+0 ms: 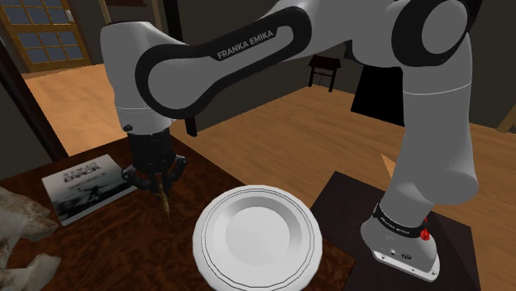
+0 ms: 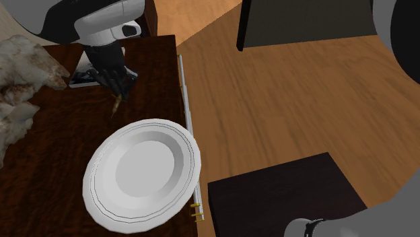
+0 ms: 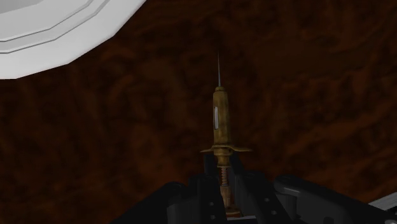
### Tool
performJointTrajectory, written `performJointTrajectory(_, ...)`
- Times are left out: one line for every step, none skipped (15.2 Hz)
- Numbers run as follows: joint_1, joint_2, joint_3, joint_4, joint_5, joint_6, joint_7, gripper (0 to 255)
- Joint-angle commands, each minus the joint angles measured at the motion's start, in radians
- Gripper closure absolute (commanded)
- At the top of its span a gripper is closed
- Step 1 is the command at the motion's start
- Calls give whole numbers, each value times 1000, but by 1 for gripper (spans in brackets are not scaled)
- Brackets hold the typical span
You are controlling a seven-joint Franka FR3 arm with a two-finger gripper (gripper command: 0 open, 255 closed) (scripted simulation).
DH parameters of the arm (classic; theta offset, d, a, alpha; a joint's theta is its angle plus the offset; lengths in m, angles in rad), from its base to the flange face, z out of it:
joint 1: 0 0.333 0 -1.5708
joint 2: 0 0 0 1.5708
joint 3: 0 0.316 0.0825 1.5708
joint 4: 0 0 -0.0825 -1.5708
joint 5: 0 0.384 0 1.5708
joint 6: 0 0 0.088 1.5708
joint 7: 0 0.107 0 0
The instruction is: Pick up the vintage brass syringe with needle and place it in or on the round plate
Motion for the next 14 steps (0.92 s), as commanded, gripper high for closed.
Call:
performJointTrajectory(0, -3, 1, 9, 2, -12, 0, 255)
performJointTrajectory(0, -6, 2, 18, 4, -24, 0, 255)
performJointTrajectory(0, -9, 3, 27, 5, -37, 0, 255)
performJointTrajectory(0, -12, 4, 37, 6, -49, 0, 255)
performJointTrajectory(0, -14, 4, 47, 8, -61, 0, 255)
performJointTrajectory(0, -17, 5, 58, 9, -74, 0, 255)
performJointTrajectory(1, -19, 6, 68, 10, -86, 1, 255)
performJointTrajectory(1, -21, 7, 79, 11, -99, 1, 255)
performJointTrajectory(1, -22, 7, 91, 11, -111, 2, 255)
performJointTrajectory(2, -24, 8, 102, 12, -124, 2, 255)
performJointTrajectory(3, -25, 8, 114, 13, -137, 3, 255)
performJointTrajectory(3, -26, 9, 126, 13, -150, 3, 255)
performJointTrajectory(4, -26, 10, 139, 13, -163, 4, 255)
performJointTrajectory(5, -27, 10, 152, 14, -176, 5, 255)
